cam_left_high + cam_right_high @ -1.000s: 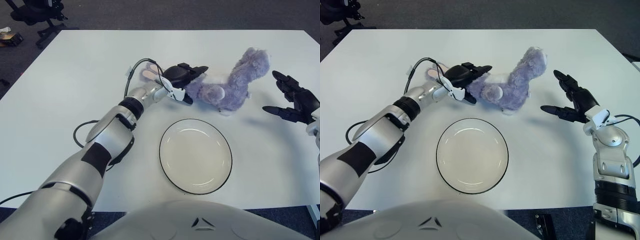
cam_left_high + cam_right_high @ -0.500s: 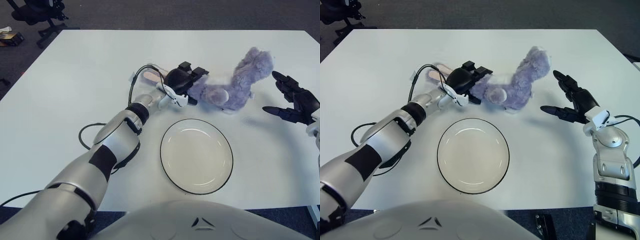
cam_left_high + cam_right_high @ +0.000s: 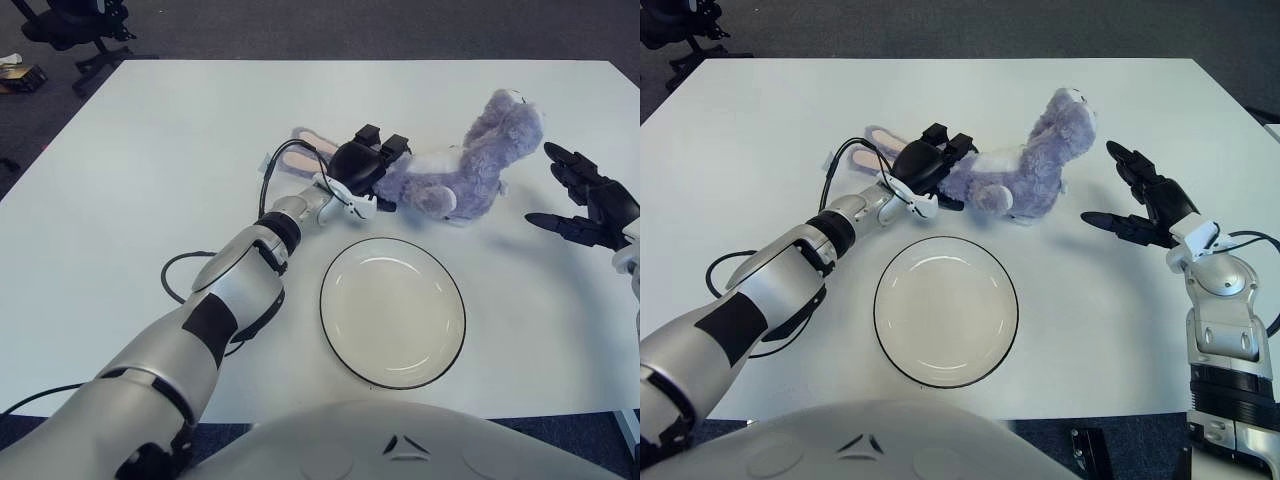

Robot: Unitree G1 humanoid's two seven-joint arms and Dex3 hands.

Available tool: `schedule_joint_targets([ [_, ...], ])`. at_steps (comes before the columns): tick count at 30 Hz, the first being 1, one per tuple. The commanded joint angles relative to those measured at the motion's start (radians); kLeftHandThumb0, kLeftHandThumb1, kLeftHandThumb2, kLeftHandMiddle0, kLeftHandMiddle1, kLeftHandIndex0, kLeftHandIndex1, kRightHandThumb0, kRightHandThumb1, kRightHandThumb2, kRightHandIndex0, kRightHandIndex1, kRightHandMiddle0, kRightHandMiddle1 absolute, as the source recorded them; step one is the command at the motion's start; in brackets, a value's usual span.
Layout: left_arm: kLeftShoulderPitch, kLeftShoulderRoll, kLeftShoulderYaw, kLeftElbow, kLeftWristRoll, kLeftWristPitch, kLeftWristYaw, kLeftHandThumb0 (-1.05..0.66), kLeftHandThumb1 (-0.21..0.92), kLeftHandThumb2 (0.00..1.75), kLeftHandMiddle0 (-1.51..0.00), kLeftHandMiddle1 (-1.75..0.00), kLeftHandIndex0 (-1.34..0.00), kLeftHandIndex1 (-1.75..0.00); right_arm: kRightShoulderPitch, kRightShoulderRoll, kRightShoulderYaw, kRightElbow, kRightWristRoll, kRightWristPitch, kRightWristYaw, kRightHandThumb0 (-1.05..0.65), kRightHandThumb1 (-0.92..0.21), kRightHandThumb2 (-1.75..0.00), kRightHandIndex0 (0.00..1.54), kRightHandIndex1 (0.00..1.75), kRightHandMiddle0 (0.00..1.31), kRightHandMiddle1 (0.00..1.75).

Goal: Put the doll into the plate.

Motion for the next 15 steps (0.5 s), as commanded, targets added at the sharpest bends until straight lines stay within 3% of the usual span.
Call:
schedule_joint_targets([
  [1,0.044,0.03,-0.011,0.025,0.015,-0.017,-0.018,0.06,0.92,0.06,-0.75,-1.75,-0.56,-1.75,0.009,0.004,-0.007,-0.001,0.007,0.004,-0.008,-0.63,-0.92,-0.1,0.11,0.0,0.13,0.01],
  [15,0.053,0.186,0.08,-0.066,-0.059,-0.235,-0.054,0.15,0.92,0.11,-0.78,-1.75,-0.59,-1.75,-0.004,0.007,0.004,0.022,0.001,0.022,-0.01,-0.61,-0.92,-0.11,0.12,0.0,0.13,0.01],
])
